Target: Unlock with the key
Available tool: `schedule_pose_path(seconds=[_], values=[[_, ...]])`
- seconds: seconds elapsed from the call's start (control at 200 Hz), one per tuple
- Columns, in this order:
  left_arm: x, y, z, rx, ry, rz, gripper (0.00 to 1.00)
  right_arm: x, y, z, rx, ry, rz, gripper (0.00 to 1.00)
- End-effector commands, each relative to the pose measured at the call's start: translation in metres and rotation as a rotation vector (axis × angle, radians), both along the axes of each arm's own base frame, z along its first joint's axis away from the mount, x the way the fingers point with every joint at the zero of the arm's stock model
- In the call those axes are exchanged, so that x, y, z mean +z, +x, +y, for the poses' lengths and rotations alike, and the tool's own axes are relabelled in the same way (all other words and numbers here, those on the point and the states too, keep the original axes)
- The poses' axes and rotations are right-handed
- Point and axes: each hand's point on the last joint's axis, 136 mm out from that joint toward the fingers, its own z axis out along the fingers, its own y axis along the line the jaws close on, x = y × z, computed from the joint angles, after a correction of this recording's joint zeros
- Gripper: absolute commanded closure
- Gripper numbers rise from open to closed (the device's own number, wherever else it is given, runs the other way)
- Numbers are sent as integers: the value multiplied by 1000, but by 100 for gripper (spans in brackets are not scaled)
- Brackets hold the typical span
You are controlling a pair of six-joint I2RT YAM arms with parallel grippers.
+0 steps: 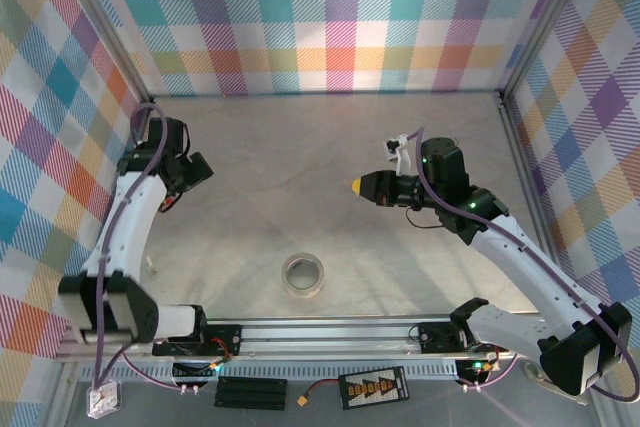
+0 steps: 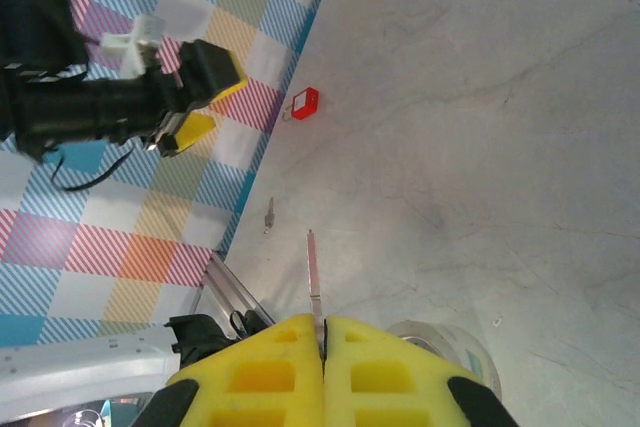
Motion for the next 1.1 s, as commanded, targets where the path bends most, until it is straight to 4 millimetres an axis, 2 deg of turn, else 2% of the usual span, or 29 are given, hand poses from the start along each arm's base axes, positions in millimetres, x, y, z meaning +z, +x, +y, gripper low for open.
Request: schedule_pose_path(seconds=[0.0,0.1,0.21,0.29,0.405,0.435,0.695,0.86,1.095], values=[[-24,3,34,12,64,139,2,-3,-7,2,34,-8,1,100],[-46,14,59,69,27,181,5,-8,-8,2,36,-13,16,100],[-57,26,80,78,33,217,6,-15,-10,2,43,-25,42,100],[-68,36,88,72,20,242,6,-19,-11,3,53,-33,58,100],[-95,44,93,79,-9,297,8,-21,-11,4,63,-42,69,100],[-102,42,103,110,-25,304,9,-22,-11,4,63,-45,73,100],[-128,58,116,120,-35,318,10,-30,-10,2,45,-67,109,100],[-139,70,116,92,-49,309,10,-37,-12,-1,31,-73,129,100],[-152,81,118,99,-80,320,14,-36,-15,-5,17,-76,125,100]])
